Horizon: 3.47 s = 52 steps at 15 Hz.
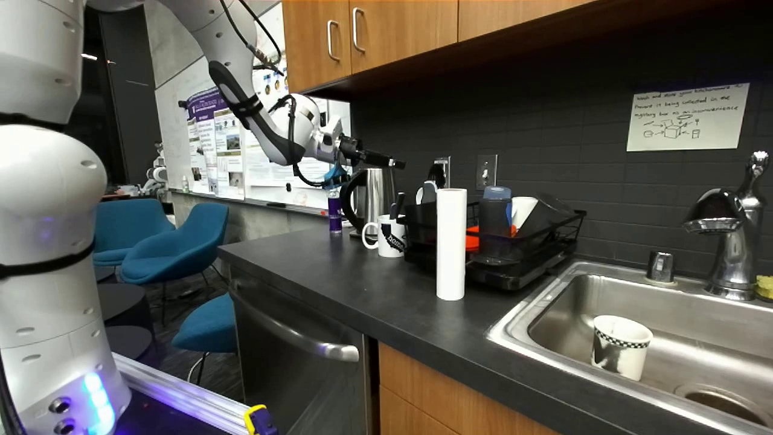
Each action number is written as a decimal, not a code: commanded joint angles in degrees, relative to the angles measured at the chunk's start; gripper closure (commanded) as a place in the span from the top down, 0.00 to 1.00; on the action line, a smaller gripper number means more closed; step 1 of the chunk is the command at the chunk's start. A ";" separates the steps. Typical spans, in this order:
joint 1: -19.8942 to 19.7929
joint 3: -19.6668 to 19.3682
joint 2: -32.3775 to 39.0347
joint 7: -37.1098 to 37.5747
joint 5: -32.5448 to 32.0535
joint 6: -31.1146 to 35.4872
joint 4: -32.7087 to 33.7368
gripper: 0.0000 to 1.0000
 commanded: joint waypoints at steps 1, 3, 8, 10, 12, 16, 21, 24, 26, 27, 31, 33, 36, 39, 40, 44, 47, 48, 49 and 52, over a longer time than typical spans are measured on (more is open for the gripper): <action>-0.04 0.27 -2.30 -1.30 -0.69 3.10 -1.42 0.45; -0.31 0.31 -3.81 -2.51 -0.43 6.71 -2.34 0.48; -1.19 -0.39 -7.70 -7.82 0.50 18.38 -5.21 0.79; -1.62 -0.95 -9.38 -11.13 1.20 23.13 -6.54 0.93; -2.07 -1.61 -10.96 -14.40 1.94 27.67 -7.95 1.00; -3.02 -3.40 -14.15 -23.67 5.81 38.06 -11.24 1.00; -3.92 -5.81 -16.88 -42.65 17.82 51.89 -17.17 1.00; -3.76 -6.87 -18.60 -56.24 27.55 56.14 -21.74 1.00; -3.30 -6.91 -19.80 -65.45 34.29 57.89 -25.15 1.00; -2.97 -6.68 -20.31 -70.02 37.58 58.24 -26.83 1.00; 5.55 -11.74 -22.97 -88.25 51.68 55.13 -30.93 1.00; 10.58 -14.66 -25.63 -97.22 58.73 51.11 -31.55 1.00; 14.63 -16.90 -29.69 -110.06 67.58 37.43 -28.27 1.00; 7.88 -10.26 -30.41 -120.28 76.46 25.06 -23.43 1.00; 6.32 -9.32 -30.32 -122.23 77.57 22.65 -22.04 1.00; 2.28 -6.16 -28.10 -123.34 80.65 17.33 -18.13 1.00; 1.77 -4.70 -26.72 -121.84 84.31 17.26 -18.78 1.00; 1.67 -4.35 -26.25 -121.23 85.47 18.15 -19.21 1.00; 1.62 -4.08 -25.55 -120.42 86.96 19.85 -19.74 1.00; -0.03 -2.33 -23.29 -113.36 86.86 27.92 -21.05 1.00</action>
